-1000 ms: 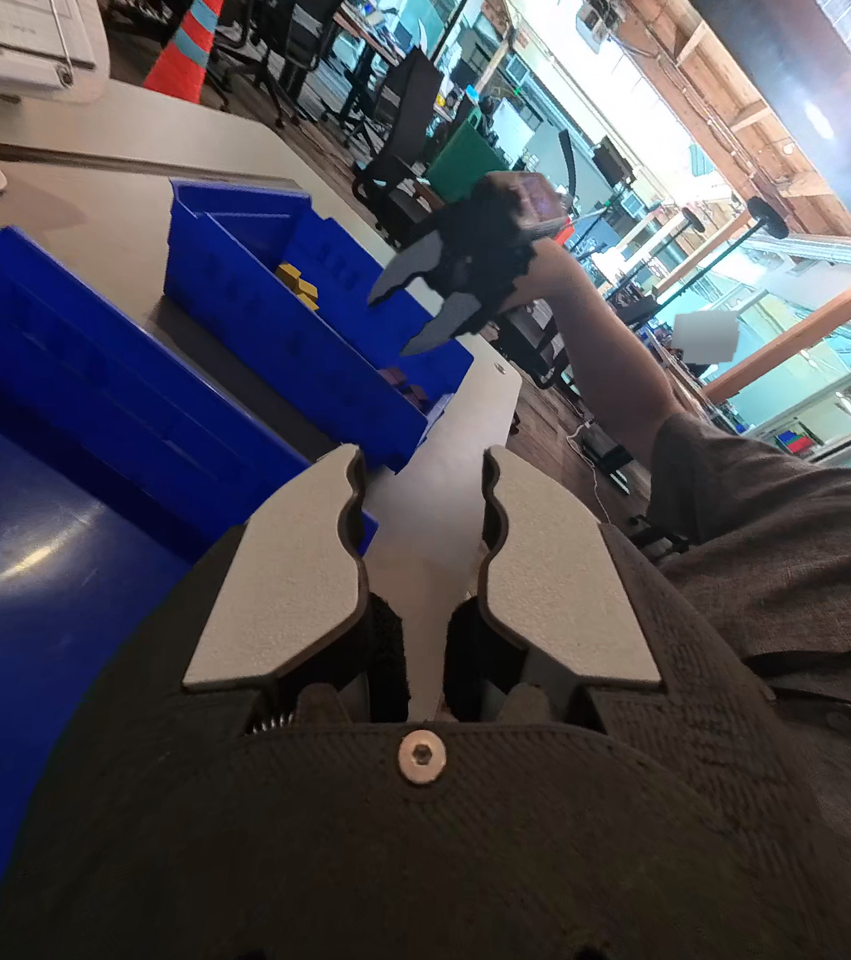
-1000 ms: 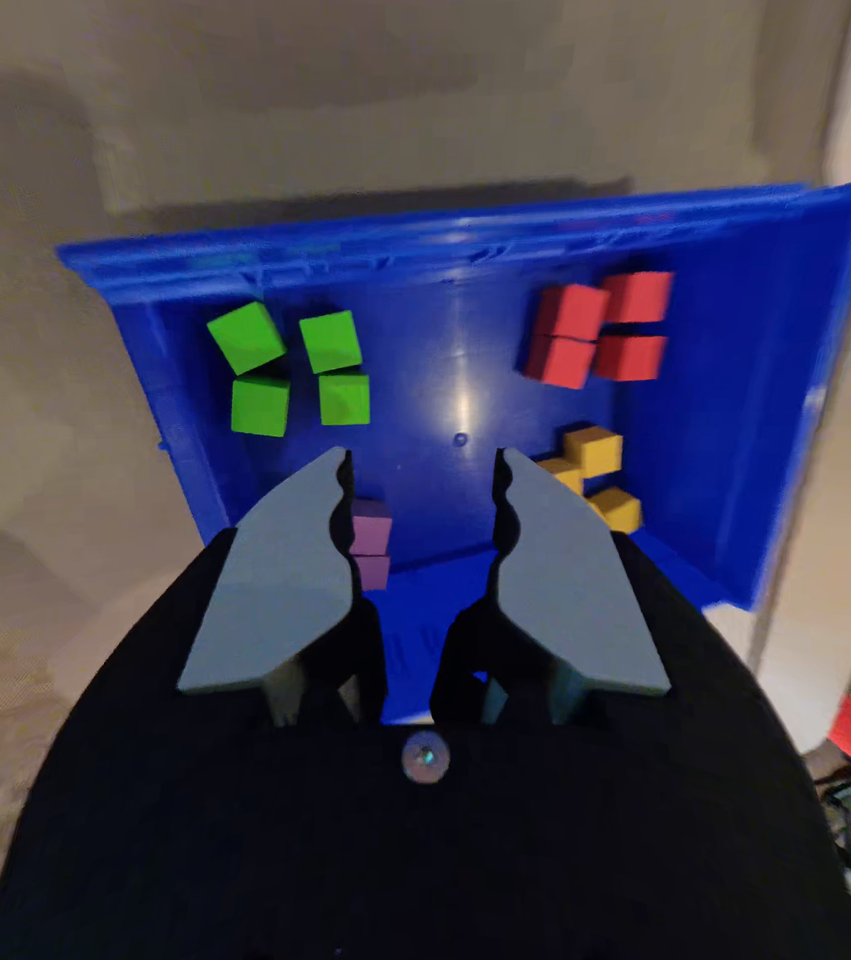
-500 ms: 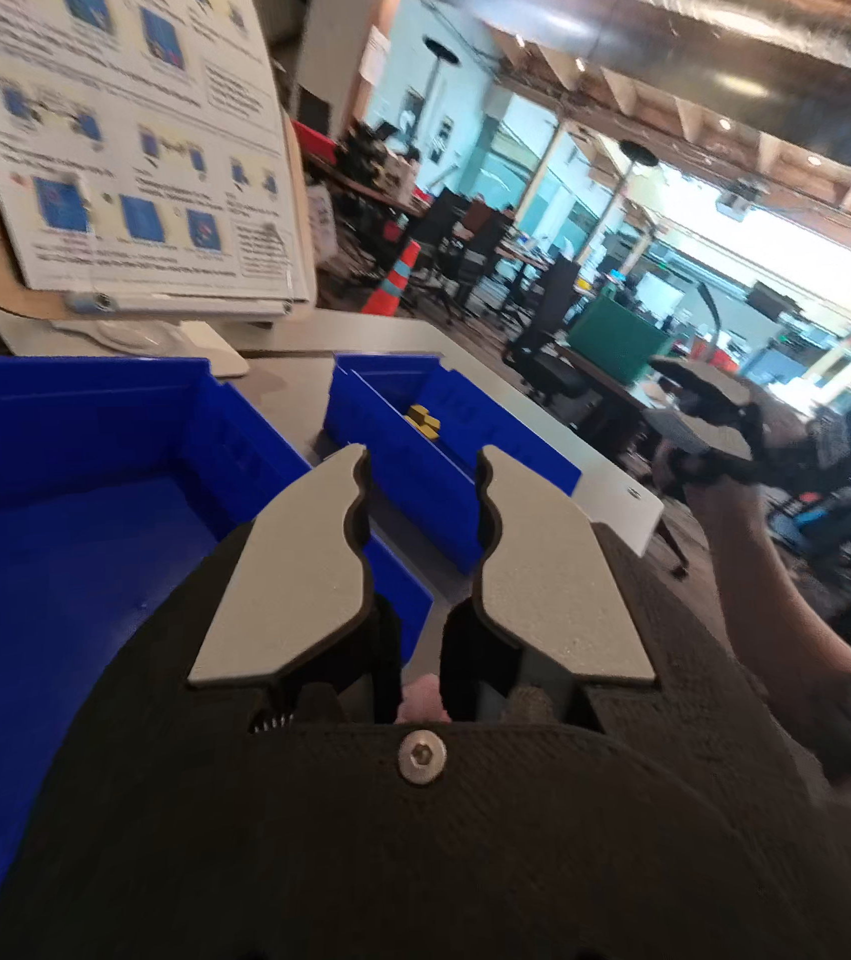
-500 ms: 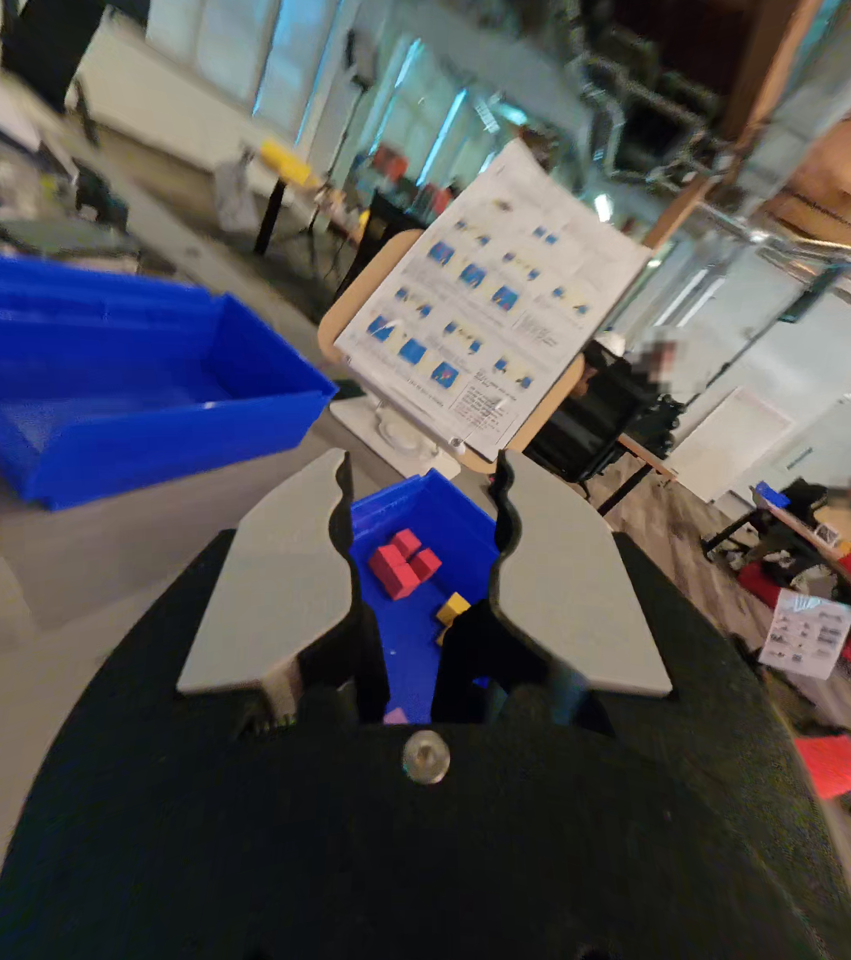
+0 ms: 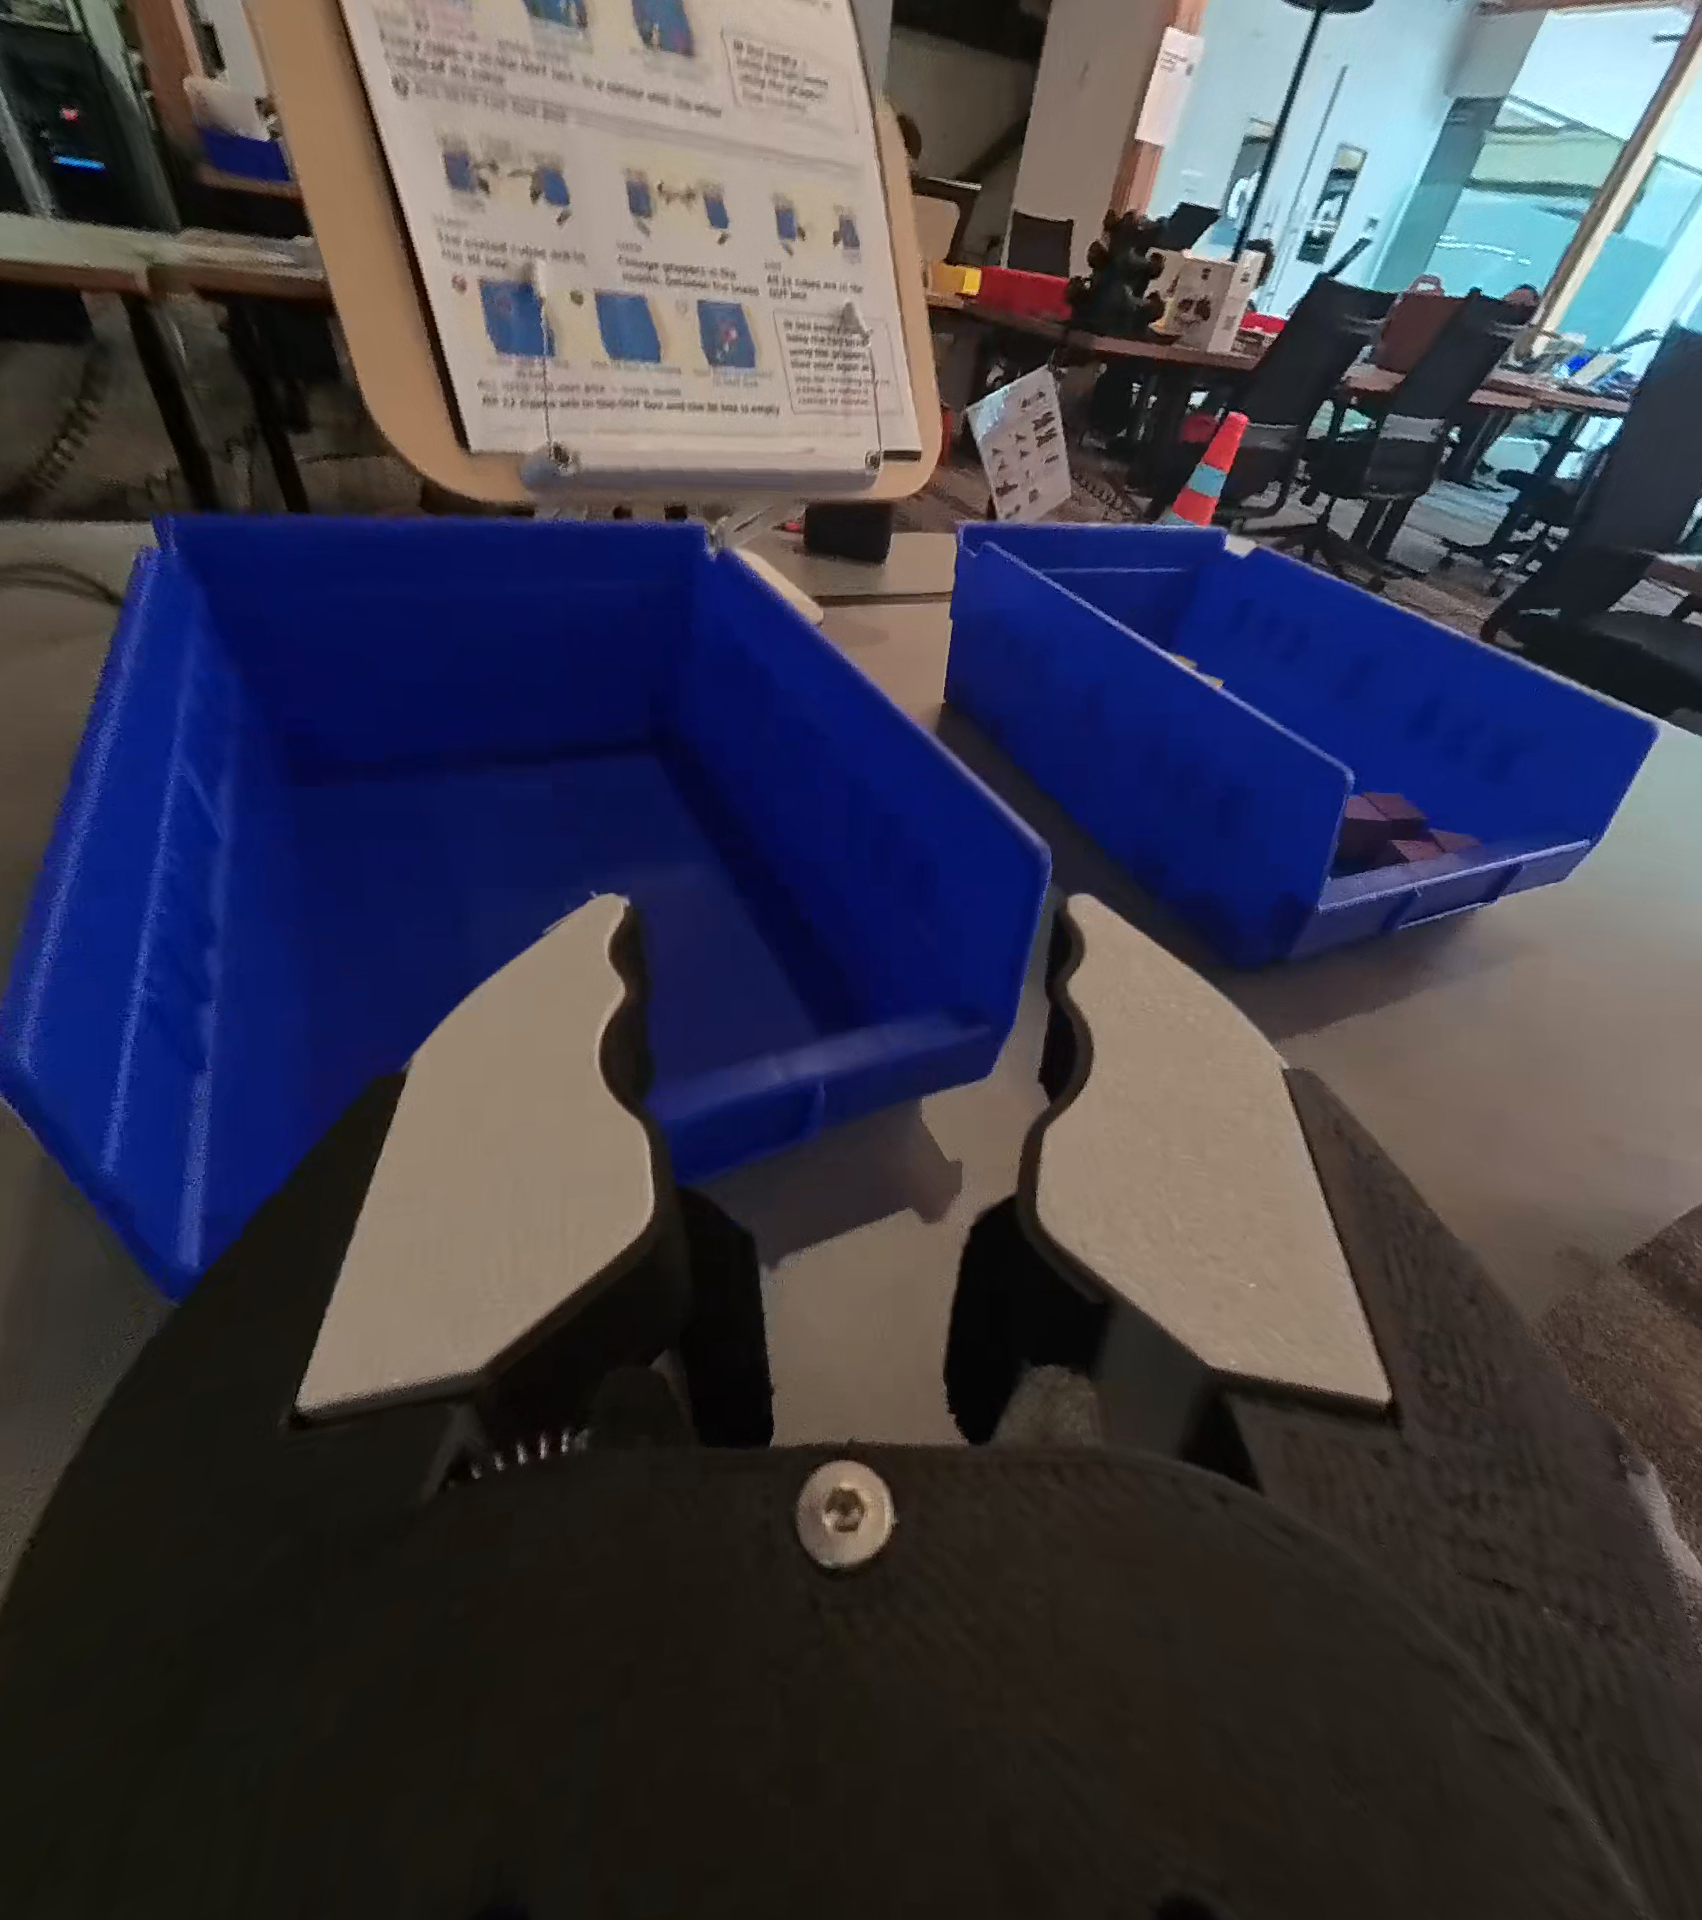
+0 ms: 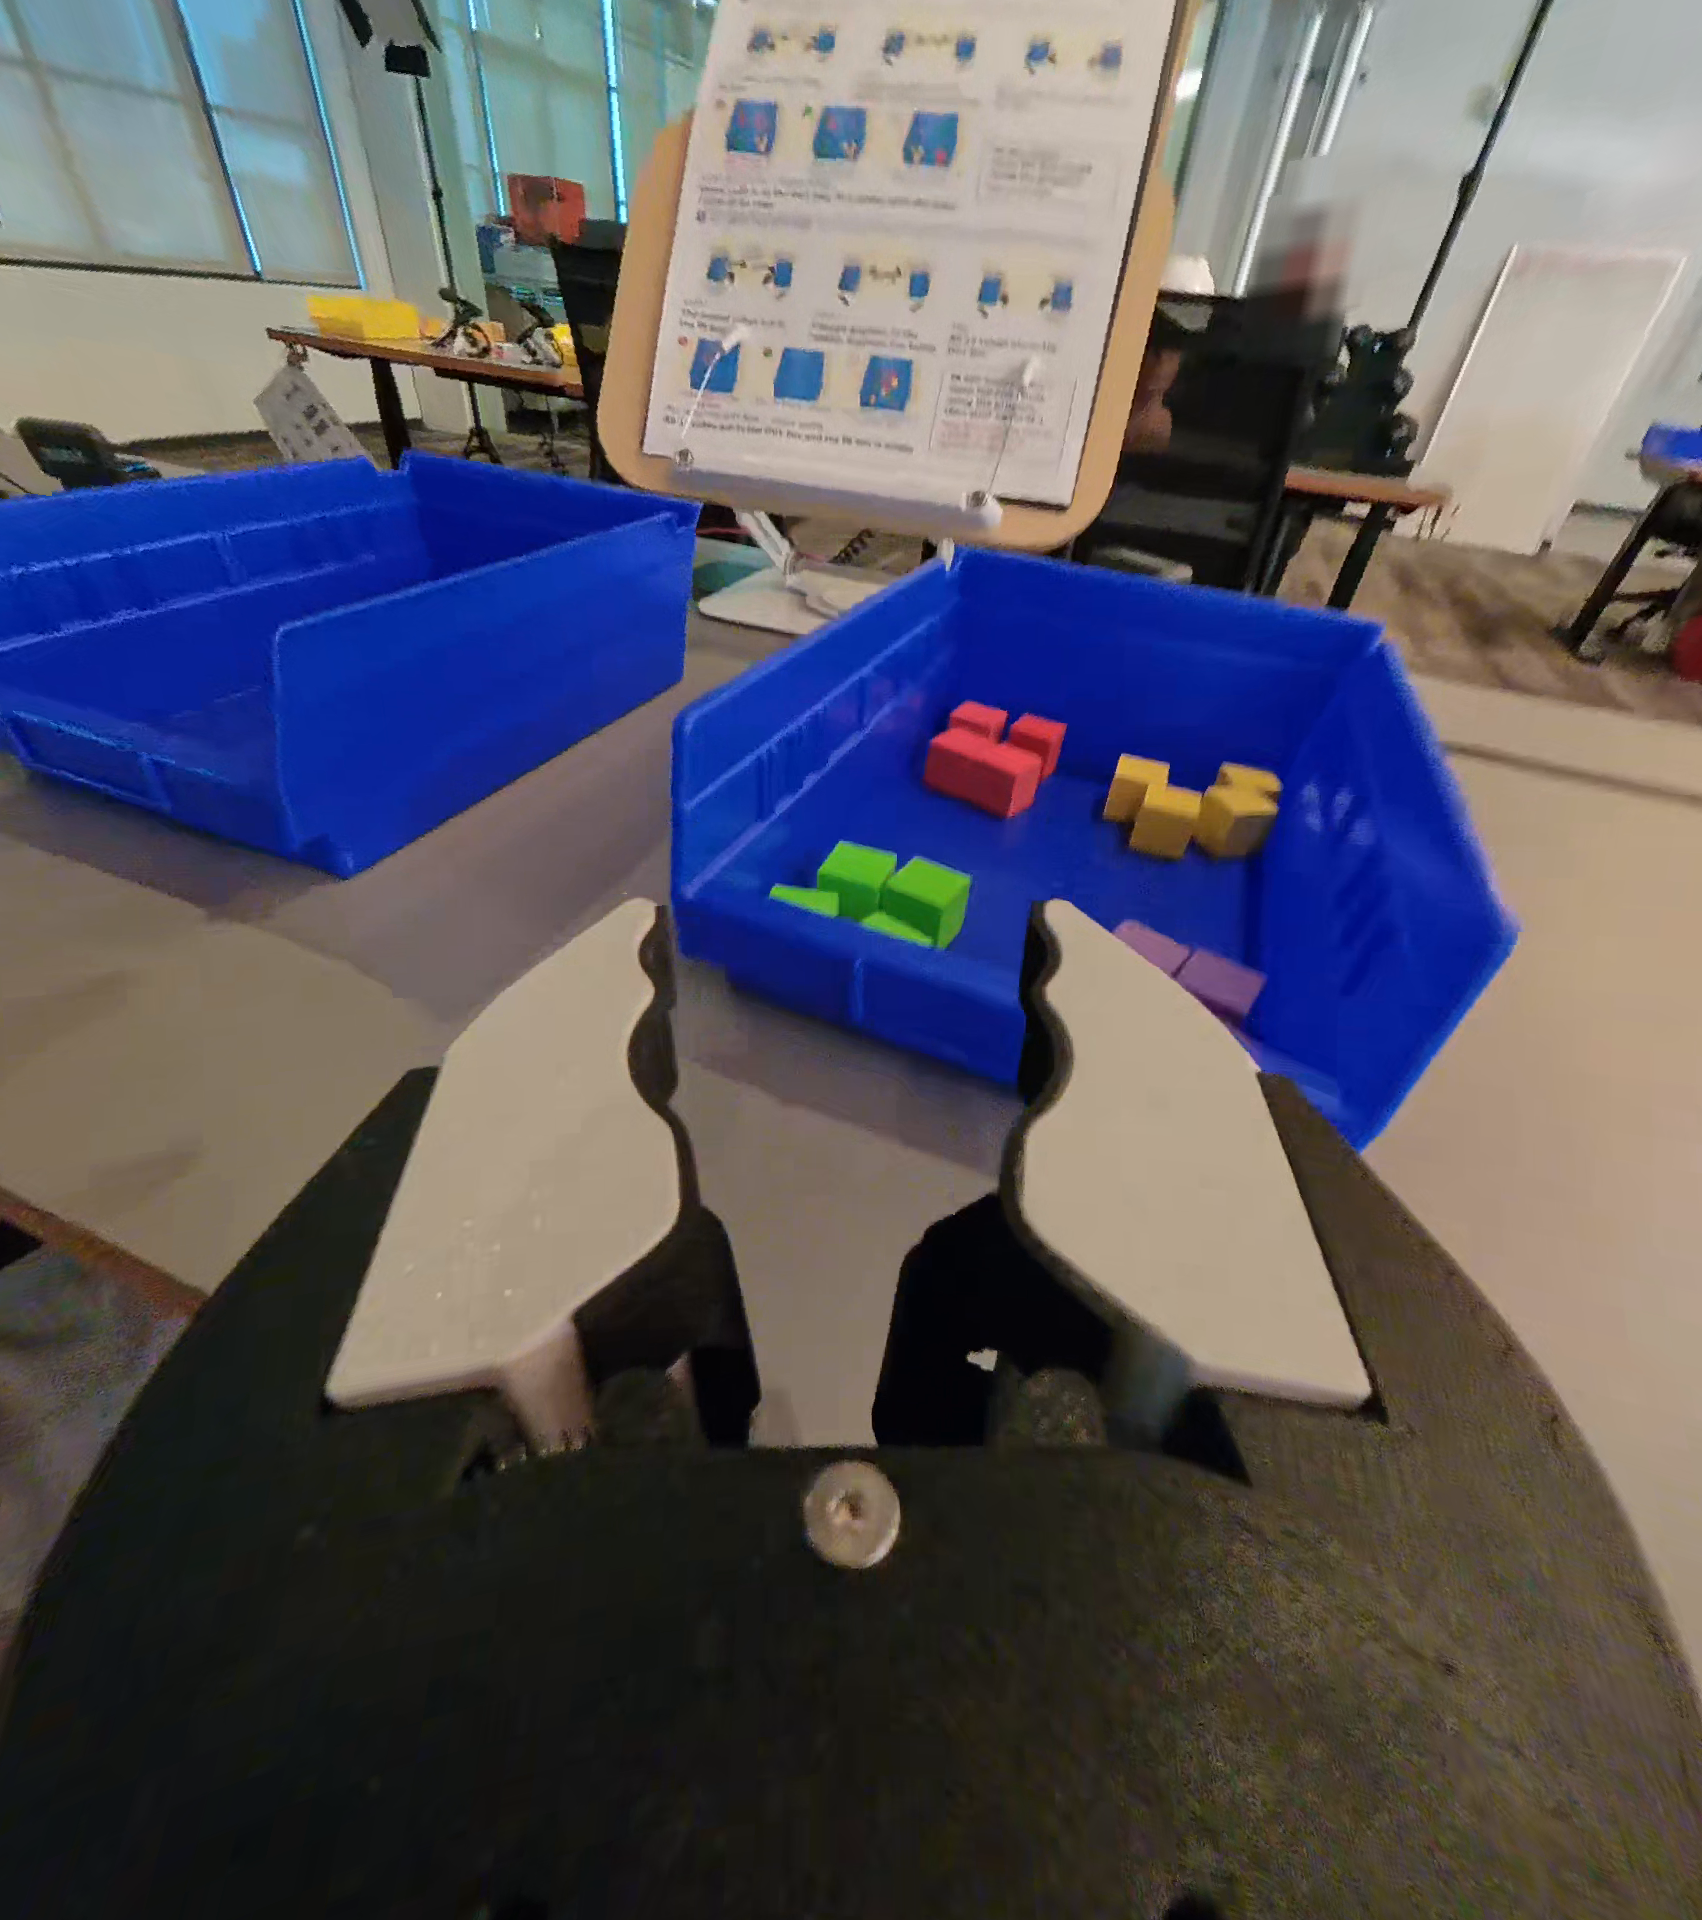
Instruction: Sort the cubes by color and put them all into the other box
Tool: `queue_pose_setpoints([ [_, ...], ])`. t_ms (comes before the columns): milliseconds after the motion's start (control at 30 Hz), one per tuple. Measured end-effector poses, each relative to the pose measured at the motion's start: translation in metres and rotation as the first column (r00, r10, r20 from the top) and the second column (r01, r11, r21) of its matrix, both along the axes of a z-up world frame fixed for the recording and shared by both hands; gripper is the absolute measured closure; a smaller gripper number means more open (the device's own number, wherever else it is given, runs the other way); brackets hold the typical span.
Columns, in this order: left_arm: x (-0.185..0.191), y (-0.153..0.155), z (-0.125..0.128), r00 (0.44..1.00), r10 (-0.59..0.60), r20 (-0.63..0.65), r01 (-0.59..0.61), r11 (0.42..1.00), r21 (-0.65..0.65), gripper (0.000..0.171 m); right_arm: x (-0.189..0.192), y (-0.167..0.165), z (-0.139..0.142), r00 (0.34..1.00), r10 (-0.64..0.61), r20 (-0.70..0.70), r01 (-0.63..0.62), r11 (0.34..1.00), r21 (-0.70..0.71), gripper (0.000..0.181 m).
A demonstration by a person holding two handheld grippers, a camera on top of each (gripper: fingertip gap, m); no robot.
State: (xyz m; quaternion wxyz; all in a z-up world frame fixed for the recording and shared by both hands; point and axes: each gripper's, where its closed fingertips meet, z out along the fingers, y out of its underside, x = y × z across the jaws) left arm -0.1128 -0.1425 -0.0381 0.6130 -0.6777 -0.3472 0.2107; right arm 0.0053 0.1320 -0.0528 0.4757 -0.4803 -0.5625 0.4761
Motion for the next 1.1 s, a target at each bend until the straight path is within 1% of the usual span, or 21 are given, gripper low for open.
queue_pose_setpoints([
  [67,0.004,-0.001,-0.008,1.0,0.028,0.01,-0.028,1.0,0.003,0.096,0.006,0.001,-0.009,0.999,-0.012,0.031,0.012,1.0,-0.005,0.117],
  [133,0.002,-0.007,-0.013,0.997,0.079,-0.006,-0.079,0.996,-0.035,0.096,0.01,0.007,-0.013,0.998,-0.028,0.05,0.028,1.0,0.011,0.122],
  [233,-0.014,-0.027,-0.011,0.979,0.193,-0.061,-0.198,0.975,-0.095,0.096,0.009,0.04,-0.012,0.989,-0.14,0.042,0.138,0.989,0.062,0.122],
  [300,-0.029,-0.044,-0.009,0.96,0.264,-0.089,-0.274,0.953,-0.131,0.096,0.004,0.067,-0.012,0.978,-0.206,0.036,0.203,0.977,0.058,0.12],
  [400,-0.05,-0.067,-0.017,0.943,0.326,-0.071,-0.333,0.93,-0.154,0.095,-0.01,0.099,-0.015,0.961,-0.272,0.045,0.271,0.962,0.037,0.119],
  [467,-0.058,-0.077,-0.024,0.939,0.34,-0.042,-0.343,0.93,-0.135,0.098,-0.02,0.111,-0.015,0.954,-0.295,0.05,0.294,0.955,0.022,0.121],
  [533,-0.064,-0.081,-0.026,0.943,0.331,-0.042,-0.334,0.935,-0.122,0.109,-0.03,0.119,-0.013,0.948,-0.314,0.05,0.312,0.949,0.05,0.124],
  [567,-0.068,-0.084,-0.027,0.941,0.337,-0.041,-0.339,0.932,-0.131,0.11,-0.035,0.123,-0.011,0.945,-0.325,0.051,0.322,0.945,0.058,0.124],
  [633,-0.072,-0.087,-0.024,0.935,0.352,-0.044,-0.355,0.926,-0.126,0.108,-0.045,0.128,-0.011,0.94,-0.333,0.068,0.329,0.942,0.062,0.125],
  [667,-0.071,-0.087,-0.021,0.932,0.359,-0.056,-0.363,0.925,-0.112,0.104,-0.049,0.131,-0.015,0.936,-0.34,0.089,0.334,0.94,0.073,0.125],
  [700,-0.068,-0.087,-0.017,0.929,0.362,-0.07,-0.368,0.924,-0.103,0.098,-0.053,0.133,-0.019,0.932,-0.344,0.114,0.337,0.938,0.079,0.123],
  [767,-0.059,-0.088,-0.011,0.921,0.369,-0.122,-0.382,0.918,-0.106,0.097,-0.057,0.137,-0.024,0.926,-0.356,0.127,0.348,0.934,0.082,0.122],
  [833,-0.056,-0.1,-0.004,0.89,0.413,-0.195,-0.438,0.892,-0.108,0.093,-0.059,0.142,-0.026,0.919,-0.374,0.127,0.365,0.927,0.085,0.123],
  [867,-0.06,-0.107,-0.004,0.877,0.433,-0.209,-0.462,0.879,-0.118,0.092,-0.06,0.144,-0.027,0.916,-0.38,0.13,0.372,0.925,0.081,0.125],
  [900,-0.068,-0.114,-0.01,0.874,0.446,-0.192,-0.475,0.869,-0.141,0.091,-0.062,0.147,-0.028,0.914,-0.384,0.134,0.377,0.923,0.073,0.126],
  [967,-0.084,-0.119,-0.024,0.896,0.432,-0.103,-0.443,0.881,-0.164,0.094,-0.067,0.15,-0.031,0.911,-0.382,0.154,0.378,0.924,0.057,0.135],
  [1033,-0.095,-0.114,-0.037,0.919,0.393,-0.029,-0.392,0.903,-0.179,0.104,-0.071,0.155,-0.032,0.905,-0.389,0.171,0.387,0.921,0.048,0.137],
  [1100,-0.101,-0.108,-0.046,0.928,0.372,0.0,-0.365,0.91,-0.199,0.111,-0.075,0.156,-0.036,0.901,-0.385,0.198,0.385,0.922,0.041,0.14],
])
